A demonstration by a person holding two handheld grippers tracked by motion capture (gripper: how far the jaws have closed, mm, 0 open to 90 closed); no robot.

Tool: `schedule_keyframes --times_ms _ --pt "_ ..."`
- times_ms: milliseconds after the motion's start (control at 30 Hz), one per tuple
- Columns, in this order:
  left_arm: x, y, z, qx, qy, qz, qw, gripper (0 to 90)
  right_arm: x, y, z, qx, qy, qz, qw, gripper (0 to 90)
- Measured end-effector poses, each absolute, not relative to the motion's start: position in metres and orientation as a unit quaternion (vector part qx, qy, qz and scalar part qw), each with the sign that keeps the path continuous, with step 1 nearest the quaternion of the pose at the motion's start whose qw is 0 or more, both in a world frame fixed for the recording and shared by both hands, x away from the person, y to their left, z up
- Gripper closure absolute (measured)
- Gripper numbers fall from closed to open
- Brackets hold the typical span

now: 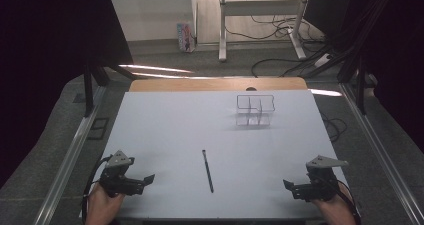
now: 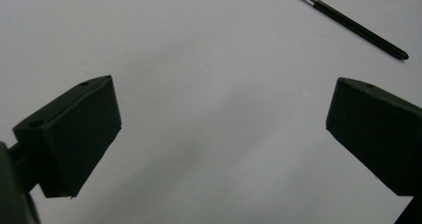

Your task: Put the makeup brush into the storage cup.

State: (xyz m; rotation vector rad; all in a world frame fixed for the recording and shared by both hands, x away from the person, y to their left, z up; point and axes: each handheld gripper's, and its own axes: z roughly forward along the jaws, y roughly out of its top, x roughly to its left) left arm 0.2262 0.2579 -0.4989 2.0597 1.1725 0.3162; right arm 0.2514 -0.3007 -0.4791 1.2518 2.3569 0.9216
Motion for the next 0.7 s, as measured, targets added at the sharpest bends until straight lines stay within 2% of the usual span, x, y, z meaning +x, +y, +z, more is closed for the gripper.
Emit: schedule_keyframes --times_ms 100,367,700 --pt "0.2263 0.2600 -0.5009 0.801 0.457 0.118 0.368 0.0 0.2525 -0.2982 -0.4817 0.430 0.830 0.324 0.146 0.0" --pt "0.2278 0.2657 -0.5030 0.790 0.461 0.097 0.392 0.0 0.2522 -0.2981 -0.4795 0.435 0.823 0.325 0.165 0.0" --pt "0.2277 0.2636 -0.5049 0.797 0.468 0.104 0.368 0.0 0.2523 -0.2965 -0.4802 0.430 0.825 0.326 0.166 0.0"
